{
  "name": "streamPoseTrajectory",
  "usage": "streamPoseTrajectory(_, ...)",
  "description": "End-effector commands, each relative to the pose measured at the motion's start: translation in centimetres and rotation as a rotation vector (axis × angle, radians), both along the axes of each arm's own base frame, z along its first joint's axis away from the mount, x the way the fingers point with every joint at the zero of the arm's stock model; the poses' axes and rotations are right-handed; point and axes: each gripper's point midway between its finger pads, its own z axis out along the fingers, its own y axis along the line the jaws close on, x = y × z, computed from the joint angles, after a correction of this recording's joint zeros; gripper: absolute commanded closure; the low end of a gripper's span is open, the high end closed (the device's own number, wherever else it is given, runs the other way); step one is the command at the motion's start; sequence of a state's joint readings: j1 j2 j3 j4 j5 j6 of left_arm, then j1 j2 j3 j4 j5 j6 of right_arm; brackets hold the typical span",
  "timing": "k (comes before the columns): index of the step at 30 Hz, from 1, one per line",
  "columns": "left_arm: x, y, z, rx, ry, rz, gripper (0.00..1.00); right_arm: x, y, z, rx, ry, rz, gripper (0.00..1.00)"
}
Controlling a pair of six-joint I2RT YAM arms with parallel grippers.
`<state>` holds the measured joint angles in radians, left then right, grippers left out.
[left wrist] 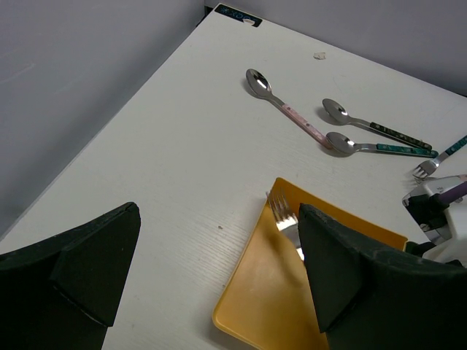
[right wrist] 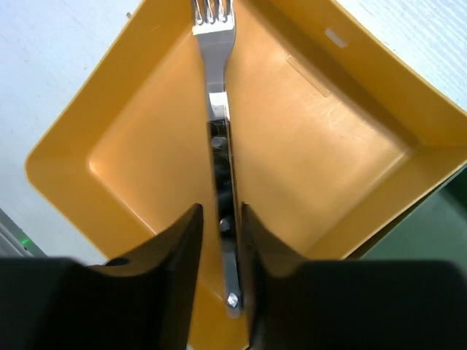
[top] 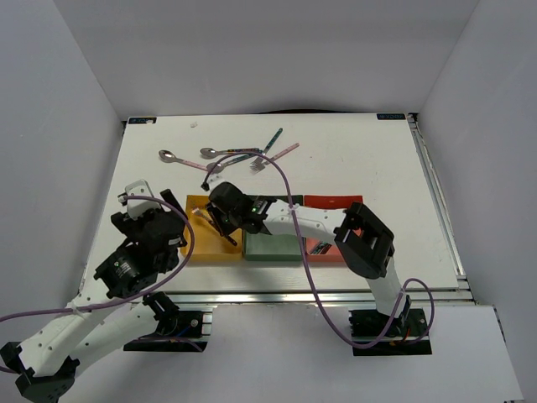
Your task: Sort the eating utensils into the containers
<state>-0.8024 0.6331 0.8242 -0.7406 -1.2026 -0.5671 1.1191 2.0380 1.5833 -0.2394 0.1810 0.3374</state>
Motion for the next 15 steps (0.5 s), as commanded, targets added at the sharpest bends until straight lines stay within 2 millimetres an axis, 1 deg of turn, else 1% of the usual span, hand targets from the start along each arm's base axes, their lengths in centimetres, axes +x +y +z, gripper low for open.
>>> streamPoseTrajectory(1,-0.1,0.1,0.6,-0.018,-0.016,-0.003,0.02,-0.1,0.6,3.1,0.056,-0.039,0.022,0.65)
streamPoseTrajectory(2,-0.1,0.2,0.6,-0.019,-0.018,-0.003,0.02,-0.3,0.4,3.1,0.051,-0.043,0.034,0.61)
streamPoseTrajectory(3,-0.2,0.1,0.6,-0.021,-0.02,-0.006,0.02,-0.3,0.3,3.7,0.056,-0.052,0.041,0.51)
streamPoseTrajectory(4,-0.2,0.1,0.6,-0.021,-0.021,-0.007,0.02,-0.3,0.2,4.0,0.051,-0.068,0.053,0.44)
streamPoseTrajectory(5,-0.2,0.1,0.6,-0.021,-0.02,-0.008,0.02,-0.2,0.1,4.1,0.048,-0.076,0.056,0.35)
streamPoseTrajectory(6,-0.2,0.2,0.6,-0.021,-0.02,-0.007,0.02,0.0,-0.1,4.7,0.047,-0.088,0.058,0.21)
streamPoseTrajectory(8,-0.2,0.1,0.6,-0.019,-0.019,-0.009,0.02,1.1,-0.5,5.6,0.038,-0.133,0.073,0.19)
streamPoseTrajectory(9,-0.2,0.1,0.6,-0.02,-0.02,-0.009,0.02,2.1,-0.7,7.0,0.046,-0.167,0.07,0.18)
streamPoseTrajectory(10,-0.1,0.1,0.6,-0.019,-0.019,-0.007,0.02,4.3,-1.8,7.8,0.04,-0.194,0.049,0.17)
streamPoseTrajectory(11,-0.1,0.1,0.5,-0.019,-0.018,-0.01,0.02,6.1,-2.7,8.4,0.019,-0.233,0.047,0.17)
streamPoseTrajectory(12,-0.2,0.1,0.6,-0.018,-0.018,-0.011,0.02,7.9,-3.6,8.6,0.005,-0.243,0.029,0.17)
streamPoseTrajectory(13,-0.2,0.1,0.5,-0.02,-0.017,-0.01,0.02,11.7,-5.8,9.8,0.011,-0.237,-0.03,0.16)
streamPoseTrajectory(14,-0.2,0.1,0.5,-0.02,-0.017,-0.01,0.02,14.1,-7.0,7.8,-0.02,-0.184,-0.092,0.16)
streamPoseTrajectory(15,-0.2,0.1,0.5,-0.017,-0.016,-0.01,0.02,16.5,-8.5,7.6,-0.031,-0.156,-0.172,0.16)
